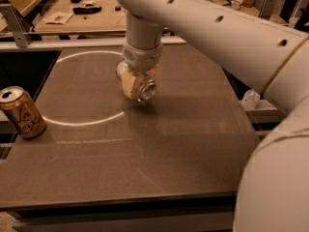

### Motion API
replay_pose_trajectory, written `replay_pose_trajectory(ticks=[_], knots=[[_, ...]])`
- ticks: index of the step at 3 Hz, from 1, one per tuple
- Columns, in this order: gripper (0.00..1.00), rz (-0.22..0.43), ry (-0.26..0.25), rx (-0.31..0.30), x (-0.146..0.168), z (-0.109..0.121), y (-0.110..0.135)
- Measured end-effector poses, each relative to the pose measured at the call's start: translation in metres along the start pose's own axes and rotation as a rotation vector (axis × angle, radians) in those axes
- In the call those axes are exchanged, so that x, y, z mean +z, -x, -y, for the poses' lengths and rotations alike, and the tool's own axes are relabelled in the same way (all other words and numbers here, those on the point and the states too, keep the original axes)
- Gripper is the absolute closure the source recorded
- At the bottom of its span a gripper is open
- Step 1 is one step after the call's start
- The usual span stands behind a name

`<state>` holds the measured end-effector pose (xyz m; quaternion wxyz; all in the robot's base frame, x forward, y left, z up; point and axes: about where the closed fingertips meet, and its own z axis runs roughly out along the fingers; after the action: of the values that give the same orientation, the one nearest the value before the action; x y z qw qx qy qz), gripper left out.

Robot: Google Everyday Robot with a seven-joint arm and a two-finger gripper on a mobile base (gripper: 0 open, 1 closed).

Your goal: Place 7up can upright

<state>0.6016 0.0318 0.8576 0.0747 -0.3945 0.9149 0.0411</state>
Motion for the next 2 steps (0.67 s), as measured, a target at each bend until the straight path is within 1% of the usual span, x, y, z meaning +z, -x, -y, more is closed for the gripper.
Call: replay_pose_trajectory(ticks=[1,2], knots=[[1.0,0.176,0.051,0.001,-0.036,0.019,-0.019],[1.0,0.377,0.143,-0.026,-0.048,0.027,-0.024]])
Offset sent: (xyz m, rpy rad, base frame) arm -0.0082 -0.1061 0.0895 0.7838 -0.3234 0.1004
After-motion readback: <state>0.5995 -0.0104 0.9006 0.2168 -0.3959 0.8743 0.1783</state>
